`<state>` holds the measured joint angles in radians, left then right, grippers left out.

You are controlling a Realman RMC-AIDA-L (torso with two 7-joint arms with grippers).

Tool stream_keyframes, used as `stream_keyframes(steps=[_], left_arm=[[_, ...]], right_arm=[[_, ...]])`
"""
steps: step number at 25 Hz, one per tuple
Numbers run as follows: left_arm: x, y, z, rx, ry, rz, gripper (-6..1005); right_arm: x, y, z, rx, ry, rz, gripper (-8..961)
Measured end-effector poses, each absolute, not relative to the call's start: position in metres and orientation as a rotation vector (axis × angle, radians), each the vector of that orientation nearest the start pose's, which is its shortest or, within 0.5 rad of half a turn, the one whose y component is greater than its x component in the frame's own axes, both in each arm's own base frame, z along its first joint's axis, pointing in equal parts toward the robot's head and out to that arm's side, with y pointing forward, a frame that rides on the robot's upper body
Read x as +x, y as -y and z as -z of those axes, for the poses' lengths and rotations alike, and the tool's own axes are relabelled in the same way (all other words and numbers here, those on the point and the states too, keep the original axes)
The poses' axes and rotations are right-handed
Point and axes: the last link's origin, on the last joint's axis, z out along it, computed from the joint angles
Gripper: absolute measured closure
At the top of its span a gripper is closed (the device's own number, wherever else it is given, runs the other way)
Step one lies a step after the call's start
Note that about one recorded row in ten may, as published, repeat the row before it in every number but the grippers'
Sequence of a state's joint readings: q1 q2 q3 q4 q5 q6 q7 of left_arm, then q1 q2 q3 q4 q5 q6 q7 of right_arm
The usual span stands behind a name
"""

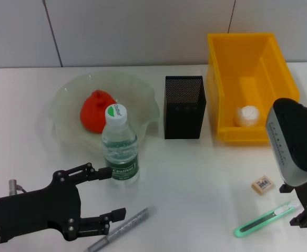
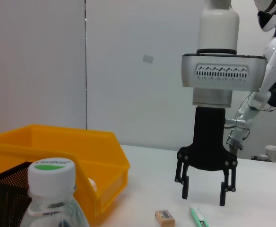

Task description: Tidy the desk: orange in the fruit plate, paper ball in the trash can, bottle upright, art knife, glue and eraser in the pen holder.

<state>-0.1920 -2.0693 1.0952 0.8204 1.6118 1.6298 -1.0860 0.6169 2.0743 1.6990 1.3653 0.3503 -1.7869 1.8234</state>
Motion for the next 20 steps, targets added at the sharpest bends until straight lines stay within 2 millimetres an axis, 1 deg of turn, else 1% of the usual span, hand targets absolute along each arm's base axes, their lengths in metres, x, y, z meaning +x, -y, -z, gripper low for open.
stream_keyframes(steps=[6,13,20], left_arm=[[-0.277,-0.251,0.004,-2.743,0.239,0.825,165],[-0.276,-0.252,0.005,-2.746,0.228,0.826,165],[-0.275,-0.252,0.006,-2.749,0.226,0.828,165]], right_arm=[[0.206,-0.331,-0.005,-2.924,0.055,1.102,257],[0.208,-0.333,-0.003,-2.927,0.061,1.096,258],[0.213,-0.334,0.001,-2.930,0.053,1.097,328]])
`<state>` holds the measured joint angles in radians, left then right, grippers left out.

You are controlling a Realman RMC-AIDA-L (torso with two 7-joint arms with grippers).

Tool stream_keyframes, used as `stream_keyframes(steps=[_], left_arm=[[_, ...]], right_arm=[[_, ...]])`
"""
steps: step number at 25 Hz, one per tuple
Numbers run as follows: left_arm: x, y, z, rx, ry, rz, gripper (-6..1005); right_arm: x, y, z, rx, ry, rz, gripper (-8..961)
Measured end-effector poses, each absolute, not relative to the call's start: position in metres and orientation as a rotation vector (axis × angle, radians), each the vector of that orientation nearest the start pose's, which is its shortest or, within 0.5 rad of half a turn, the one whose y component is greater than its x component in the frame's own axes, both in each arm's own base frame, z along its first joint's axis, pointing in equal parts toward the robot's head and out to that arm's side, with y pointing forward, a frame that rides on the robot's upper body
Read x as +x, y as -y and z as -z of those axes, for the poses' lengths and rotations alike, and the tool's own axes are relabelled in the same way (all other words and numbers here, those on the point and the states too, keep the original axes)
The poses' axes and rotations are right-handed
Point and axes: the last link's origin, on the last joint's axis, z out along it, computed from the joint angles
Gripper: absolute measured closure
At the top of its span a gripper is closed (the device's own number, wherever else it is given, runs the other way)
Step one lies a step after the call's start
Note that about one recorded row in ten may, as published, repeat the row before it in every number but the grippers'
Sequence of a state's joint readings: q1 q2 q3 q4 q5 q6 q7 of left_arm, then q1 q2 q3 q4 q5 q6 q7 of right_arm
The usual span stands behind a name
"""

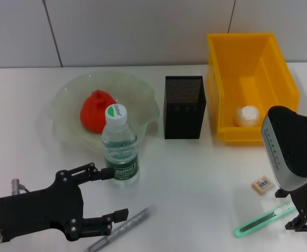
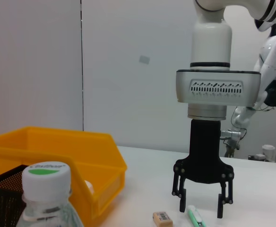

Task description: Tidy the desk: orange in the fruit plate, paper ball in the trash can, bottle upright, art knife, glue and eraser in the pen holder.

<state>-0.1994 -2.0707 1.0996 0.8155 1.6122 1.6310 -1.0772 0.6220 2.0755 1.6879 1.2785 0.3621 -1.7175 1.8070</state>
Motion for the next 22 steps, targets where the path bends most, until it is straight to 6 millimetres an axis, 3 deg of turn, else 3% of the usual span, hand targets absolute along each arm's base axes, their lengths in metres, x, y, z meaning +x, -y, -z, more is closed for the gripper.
stream_keyframes(steps=[11,22], left_arm=[[-0.2745,-0.2514,0.0062,-2.751,0.224,0.830,165],[-0.2743,-0.2517,0.0062,-2.752,0.222,0.830,165]], right_arm=[[0.2161,-0.3348,0.0040,-2.931,0.046,1.094,438],[0.2169,-0.3349,0.0060,-2.929,0.055,1.105,467]])
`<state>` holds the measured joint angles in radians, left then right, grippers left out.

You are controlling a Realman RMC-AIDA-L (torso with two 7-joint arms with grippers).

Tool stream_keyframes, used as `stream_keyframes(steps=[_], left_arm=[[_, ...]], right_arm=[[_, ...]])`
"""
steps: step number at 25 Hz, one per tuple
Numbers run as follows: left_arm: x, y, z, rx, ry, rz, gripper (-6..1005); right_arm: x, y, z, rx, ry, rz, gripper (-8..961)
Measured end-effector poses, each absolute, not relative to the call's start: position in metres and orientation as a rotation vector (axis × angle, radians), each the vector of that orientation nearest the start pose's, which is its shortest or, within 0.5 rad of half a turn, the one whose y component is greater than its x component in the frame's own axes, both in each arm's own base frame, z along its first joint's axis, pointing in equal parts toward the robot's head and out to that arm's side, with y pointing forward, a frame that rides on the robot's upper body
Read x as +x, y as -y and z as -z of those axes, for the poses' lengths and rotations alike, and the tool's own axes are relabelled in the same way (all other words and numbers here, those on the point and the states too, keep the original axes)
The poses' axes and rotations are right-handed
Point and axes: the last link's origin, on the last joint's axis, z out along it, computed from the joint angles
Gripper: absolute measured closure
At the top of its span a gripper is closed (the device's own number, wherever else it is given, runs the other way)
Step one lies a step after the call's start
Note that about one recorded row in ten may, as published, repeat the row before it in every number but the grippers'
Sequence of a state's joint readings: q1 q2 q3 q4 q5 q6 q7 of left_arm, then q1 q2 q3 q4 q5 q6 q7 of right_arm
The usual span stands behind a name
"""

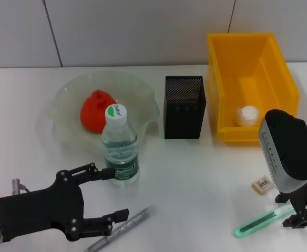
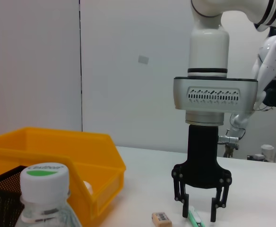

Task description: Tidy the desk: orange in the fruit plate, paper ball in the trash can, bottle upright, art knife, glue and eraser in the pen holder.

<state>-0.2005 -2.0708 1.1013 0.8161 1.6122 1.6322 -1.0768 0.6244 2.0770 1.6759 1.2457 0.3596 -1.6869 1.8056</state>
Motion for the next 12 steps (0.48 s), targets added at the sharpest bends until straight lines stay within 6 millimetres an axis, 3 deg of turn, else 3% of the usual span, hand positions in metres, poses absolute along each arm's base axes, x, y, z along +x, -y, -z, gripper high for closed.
stream_keyframes(steps=[12], left_arm=[[-0.2742,-0.2518,0.0062,-2.752,0.222,0.830,165]], right_arm=[[0.2180,-0.3349,0.0103,-2.924,0.047,1.129,506]])
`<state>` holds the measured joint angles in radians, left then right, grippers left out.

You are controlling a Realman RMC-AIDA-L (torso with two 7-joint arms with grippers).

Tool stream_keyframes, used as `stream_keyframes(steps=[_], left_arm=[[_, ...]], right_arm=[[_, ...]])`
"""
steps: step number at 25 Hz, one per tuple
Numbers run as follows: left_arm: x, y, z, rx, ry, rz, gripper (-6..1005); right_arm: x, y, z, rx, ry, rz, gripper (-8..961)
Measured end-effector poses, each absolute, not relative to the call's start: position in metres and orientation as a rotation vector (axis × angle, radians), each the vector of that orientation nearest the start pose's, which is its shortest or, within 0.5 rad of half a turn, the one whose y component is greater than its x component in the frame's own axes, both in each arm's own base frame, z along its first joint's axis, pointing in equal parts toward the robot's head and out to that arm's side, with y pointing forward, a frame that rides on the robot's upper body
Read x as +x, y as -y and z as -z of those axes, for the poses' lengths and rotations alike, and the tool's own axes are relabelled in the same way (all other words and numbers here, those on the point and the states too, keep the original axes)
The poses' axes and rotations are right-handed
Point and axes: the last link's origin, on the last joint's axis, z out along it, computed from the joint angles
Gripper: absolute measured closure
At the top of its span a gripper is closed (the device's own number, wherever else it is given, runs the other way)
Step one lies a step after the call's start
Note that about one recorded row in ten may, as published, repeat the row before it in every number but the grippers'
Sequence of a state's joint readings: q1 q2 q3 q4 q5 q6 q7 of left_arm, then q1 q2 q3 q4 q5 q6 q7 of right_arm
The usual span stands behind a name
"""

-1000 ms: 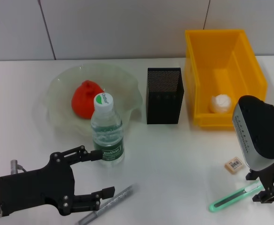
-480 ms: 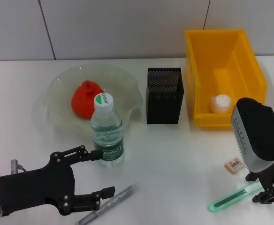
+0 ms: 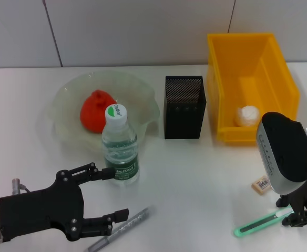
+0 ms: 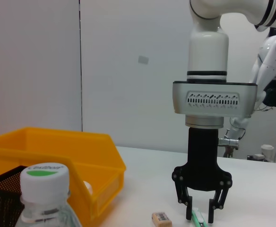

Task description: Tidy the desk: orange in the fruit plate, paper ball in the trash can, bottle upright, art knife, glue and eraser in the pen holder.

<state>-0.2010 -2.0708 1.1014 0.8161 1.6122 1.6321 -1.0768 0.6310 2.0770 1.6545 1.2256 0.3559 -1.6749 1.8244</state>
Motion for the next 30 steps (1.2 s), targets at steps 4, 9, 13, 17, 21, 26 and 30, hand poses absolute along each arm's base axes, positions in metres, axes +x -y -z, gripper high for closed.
stream_keyframes(steps=[4,9,13,17,21,26,30], left_arm=[[-0.2742,-0.2518,0.0062,-2.752,0.222,0.830,165],[-0.2741,-0.2518,0.0062,-2.752,0.222,0.830,166],[-0.2742,-0.2519,0.0062,-2.752,0.222,0.830,166],[-0.2744,-0.2521,0.0057,-2.749,0.223,0.830,166],[-0.2744,-0.2521,0.0054,-2.747,0.223,0.830,166],[-0.2744,-0.2520,0.0054,-2.748,0.222,0.831,166],[-0.2743,-0.2520,0.0052,-2.747,0.222,0.833,166]], right_arm=[[0.2179,-0.3346,0.0108,-2.923,0.045,1.134,573],[0.2182,-0.3344,0.0108,-2.922,0.044,1.137,619],[0.2182,-0.3343,0.0110,-2.922,0.045,1.139,646],[0.2186,-0.3340,0.0114,-2.921,0.044,1.145,667],[0.2184,-0.3329,0.0131,-2.919,0.047,1.160,687],[0.2188,-0.3335,0.0144,-2.906,0.052,1.171,709],[0.2186,-0.3335,0.0149,-2.901,0.050,1.179,732]])
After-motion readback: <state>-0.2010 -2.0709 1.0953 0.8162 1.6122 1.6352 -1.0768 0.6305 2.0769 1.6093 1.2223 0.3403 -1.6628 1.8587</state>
